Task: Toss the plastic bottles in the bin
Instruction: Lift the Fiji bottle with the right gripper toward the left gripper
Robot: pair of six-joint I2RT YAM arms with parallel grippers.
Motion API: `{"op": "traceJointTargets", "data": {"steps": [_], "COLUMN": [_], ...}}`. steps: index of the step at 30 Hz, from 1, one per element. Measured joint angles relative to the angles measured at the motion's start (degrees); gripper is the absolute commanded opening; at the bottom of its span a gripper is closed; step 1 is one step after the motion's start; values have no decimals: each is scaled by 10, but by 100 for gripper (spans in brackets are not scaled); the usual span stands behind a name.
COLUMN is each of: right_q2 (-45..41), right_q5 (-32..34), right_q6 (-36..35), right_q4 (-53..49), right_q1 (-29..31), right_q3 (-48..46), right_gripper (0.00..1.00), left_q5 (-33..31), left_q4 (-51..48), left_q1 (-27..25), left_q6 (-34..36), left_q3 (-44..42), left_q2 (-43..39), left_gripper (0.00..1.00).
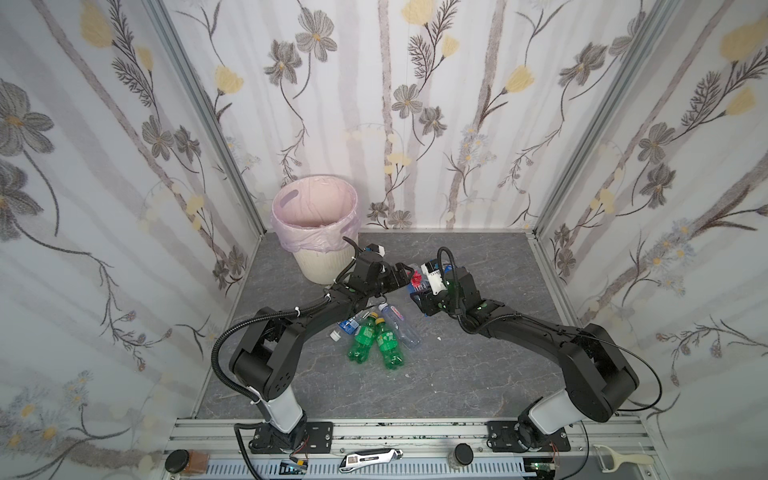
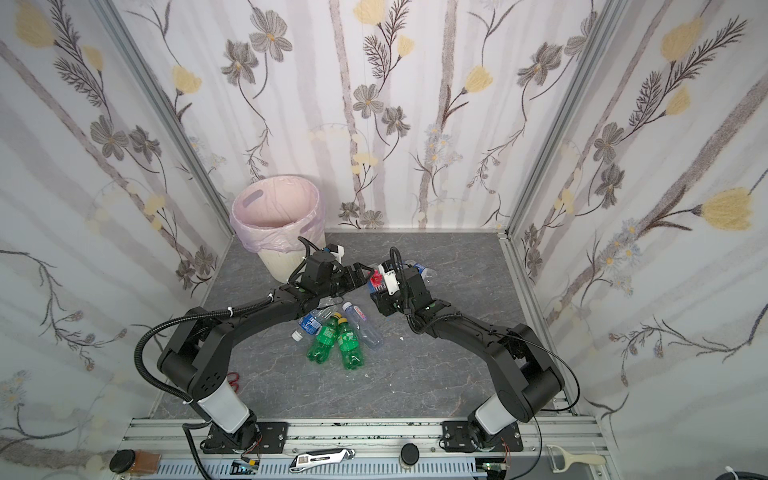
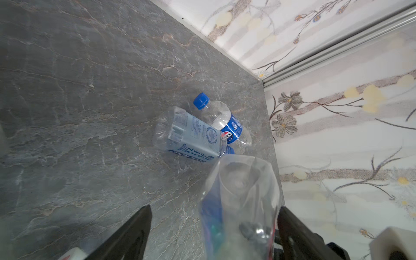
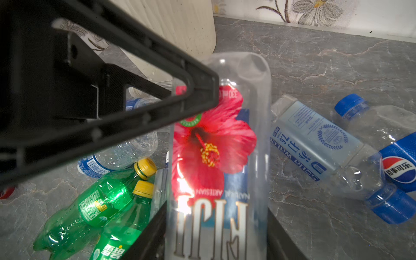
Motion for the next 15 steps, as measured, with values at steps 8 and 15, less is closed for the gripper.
{"op": "traceJointTargets", "data": {"steps": [8,15], "right_q2": [-1,-1], "right_q5": [-12,-26], "right_q6": [0,0], "right_q4": [5,12], "right_q1": [0,1], "right_q3": [-5,-8], "right_gripper": [53,53], "left_q5": [11,20], "left_q4": [2,10], "left_q1": [-6,-6], "left_q6": [0,0], "left_q3": [1,2], "left_q2": [8,10], "left_gripper": [70,58]}}
